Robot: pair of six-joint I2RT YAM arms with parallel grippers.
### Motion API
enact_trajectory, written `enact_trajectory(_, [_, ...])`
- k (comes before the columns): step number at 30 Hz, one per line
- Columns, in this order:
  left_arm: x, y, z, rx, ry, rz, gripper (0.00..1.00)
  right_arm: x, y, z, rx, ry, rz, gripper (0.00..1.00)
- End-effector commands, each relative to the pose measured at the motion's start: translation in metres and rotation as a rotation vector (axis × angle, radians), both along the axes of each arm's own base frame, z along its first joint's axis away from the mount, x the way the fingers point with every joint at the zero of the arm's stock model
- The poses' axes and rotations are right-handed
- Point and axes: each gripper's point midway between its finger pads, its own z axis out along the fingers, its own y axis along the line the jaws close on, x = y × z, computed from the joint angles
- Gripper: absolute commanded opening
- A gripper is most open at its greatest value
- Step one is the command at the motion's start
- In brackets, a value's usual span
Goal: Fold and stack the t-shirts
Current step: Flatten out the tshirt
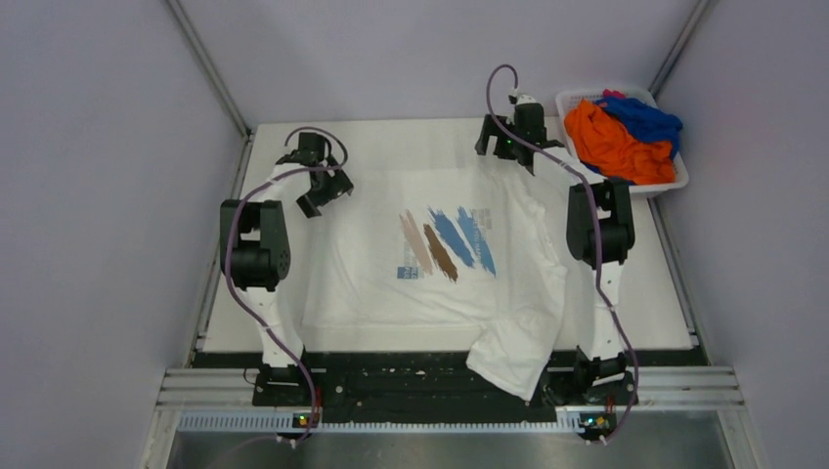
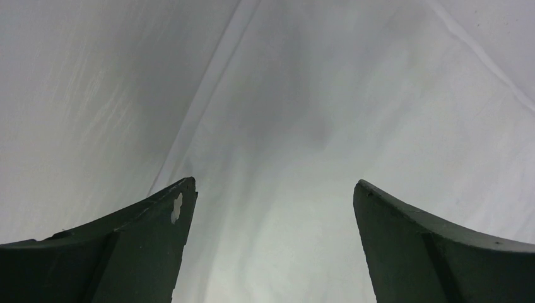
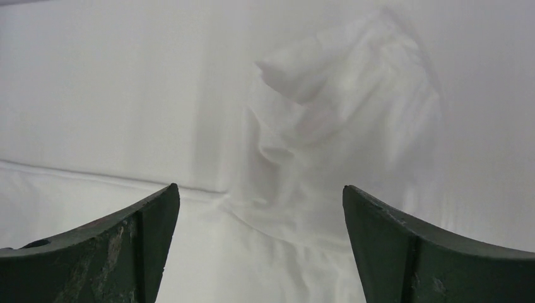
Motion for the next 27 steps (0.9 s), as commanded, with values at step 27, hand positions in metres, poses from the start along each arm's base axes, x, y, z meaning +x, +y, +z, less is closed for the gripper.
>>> enact_trajectory(27, [-0.015,0.004,0.045,0.017,-0.119,0.005,0.99,0.089,0.083,-0.014,0.18,-0.157,0.08,0.99])
